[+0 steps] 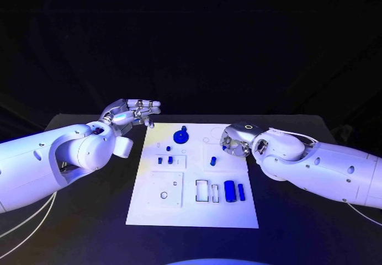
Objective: Assemble the parts on the task board
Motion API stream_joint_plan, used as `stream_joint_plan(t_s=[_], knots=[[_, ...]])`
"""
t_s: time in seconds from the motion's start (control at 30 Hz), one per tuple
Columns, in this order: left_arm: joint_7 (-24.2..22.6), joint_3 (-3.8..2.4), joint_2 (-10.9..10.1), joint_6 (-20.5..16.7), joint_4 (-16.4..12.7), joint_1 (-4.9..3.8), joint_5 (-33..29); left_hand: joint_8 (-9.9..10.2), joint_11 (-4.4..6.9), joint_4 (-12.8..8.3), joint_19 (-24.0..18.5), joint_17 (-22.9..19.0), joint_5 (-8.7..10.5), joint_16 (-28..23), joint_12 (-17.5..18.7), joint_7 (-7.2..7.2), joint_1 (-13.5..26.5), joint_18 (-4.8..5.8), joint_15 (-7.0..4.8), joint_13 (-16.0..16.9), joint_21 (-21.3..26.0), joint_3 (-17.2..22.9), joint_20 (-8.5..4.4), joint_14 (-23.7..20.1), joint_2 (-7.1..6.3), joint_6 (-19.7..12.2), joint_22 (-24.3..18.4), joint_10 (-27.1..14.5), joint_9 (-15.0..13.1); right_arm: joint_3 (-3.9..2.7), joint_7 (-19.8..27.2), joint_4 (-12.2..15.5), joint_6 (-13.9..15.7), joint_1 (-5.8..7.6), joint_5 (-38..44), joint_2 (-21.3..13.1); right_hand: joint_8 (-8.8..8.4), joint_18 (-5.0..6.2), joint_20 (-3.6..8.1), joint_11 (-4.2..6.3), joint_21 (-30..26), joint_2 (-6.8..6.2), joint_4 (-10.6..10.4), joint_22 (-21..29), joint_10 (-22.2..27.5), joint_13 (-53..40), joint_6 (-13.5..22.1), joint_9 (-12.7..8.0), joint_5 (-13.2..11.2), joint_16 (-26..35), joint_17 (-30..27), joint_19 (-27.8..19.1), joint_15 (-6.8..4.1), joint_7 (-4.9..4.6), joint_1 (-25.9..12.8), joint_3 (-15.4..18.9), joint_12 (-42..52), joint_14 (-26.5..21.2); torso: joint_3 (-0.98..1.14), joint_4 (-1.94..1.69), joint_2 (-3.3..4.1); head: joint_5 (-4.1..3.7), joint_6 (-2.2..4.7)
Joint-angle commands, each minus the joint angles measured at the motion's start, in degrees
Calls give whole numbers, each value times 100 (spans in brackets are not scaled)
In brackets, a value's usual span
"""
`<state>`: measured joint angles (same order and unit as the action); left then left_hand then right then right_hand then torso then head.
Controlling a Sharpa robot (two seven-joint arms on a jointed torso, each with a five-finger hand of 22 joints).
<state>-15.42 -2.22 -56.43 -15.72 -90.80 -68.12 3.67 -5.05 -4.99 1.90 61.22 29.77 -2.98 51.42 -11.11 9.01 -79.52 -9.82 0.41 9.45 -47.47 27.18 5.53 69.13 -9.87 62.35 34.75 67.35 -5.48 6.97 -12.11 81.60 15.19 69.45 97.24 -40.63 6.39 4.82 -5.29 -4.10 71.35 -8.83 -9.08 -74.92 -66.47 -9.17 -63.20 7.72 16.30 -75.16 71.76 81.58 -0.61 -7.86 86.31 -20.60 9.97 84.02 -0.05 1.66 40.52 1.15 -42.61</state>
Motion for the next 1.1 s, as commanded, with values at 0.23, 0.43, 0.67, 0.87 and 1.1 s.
stream_joint_plan(t_s=[0.23, 0.43, 0.67, 0.87, 1.1], knots=[[-34, -4, 14, 30, -19, -8, -24, 43, -16, -27, 44, -21, 5, -43, -18, 37, -18, -76, 25, 6, 49, -58, 24, -37, 47, -20, -22, -67, 13, 28, -67, -37, -410, -56, 78, 42, 99, -148, 40, 98, 261, 135, 168, -835, -368, -14, -323, 86, 10, -31, -6, 152, -58, 95, -101, -141, -21, 258, -3, -2, -2, -4, -25], [-15, -4, 16, 20, -18, -8, -8, 49, -22, -42, 51, -29, 5, -45, -18, 44, -31, -76, 28, 6, 58, -66, 25, -36, 53, -33, -30, -81, 19, 28, -71, -14, -425, -63, 94, 30, 148, -168, 77, 152, 367, 185, 259, -896, -531, -18, -438, 140, 6, 16, -84, 195, -108, 149, -165, -165, -47, 249, -1, -2, -6, -4, -30], [4, -4, 22, 22, -15, -8, -1, 53, -26, -53, 57, -35, 5, -47, -19, 50, -39, -76, 31, 6, 65, -72, 26, -35, 56, -43, -36, -92, 23, 28, -63, 27, -125, -70, 102, 3, 155, -180, 94, 169, 423, 199, 282, -929, -596, -14, -462, 170, 11, 20, -101, 218, -124, 165, -254, -159, -87, 249, -2, -4, -5, 6, -16], [32, -4, 30, 32, 2, -8, 1, 58, -33, -61, 63, -41, 5, -50, -18, 57, -41, -75, 35, 6, 73, -82, 28, -36, 58, -55, -42, -107, 28, 26, -43, 54, 199, -71, 85, -32, 147, -183, 99, 172, 439, 184, 283, -942, -614, -8, -457, 185, -20, 23, -114, 224, -127, 174, -333, -131, -126, 248, -1, -7, -6, 10, -7], [67, -4, 33, 38, 27, -8, 2, 73, -49, -75, 72, -55, 5, -55, -13, 73, -42, -73, 45, 4, 91, -104, 34, -40, 60, -89, -56, -146, 41, 15, 7, 123, 446, -66, 11, -111, 141, -183, 100, 171, 438, 179, 284, -945, -614, -5, -450, 189, -36, 22, -115, 223, -127, 175, -360, -123, -144, 248, -1, -1, -5, 18, 0]])
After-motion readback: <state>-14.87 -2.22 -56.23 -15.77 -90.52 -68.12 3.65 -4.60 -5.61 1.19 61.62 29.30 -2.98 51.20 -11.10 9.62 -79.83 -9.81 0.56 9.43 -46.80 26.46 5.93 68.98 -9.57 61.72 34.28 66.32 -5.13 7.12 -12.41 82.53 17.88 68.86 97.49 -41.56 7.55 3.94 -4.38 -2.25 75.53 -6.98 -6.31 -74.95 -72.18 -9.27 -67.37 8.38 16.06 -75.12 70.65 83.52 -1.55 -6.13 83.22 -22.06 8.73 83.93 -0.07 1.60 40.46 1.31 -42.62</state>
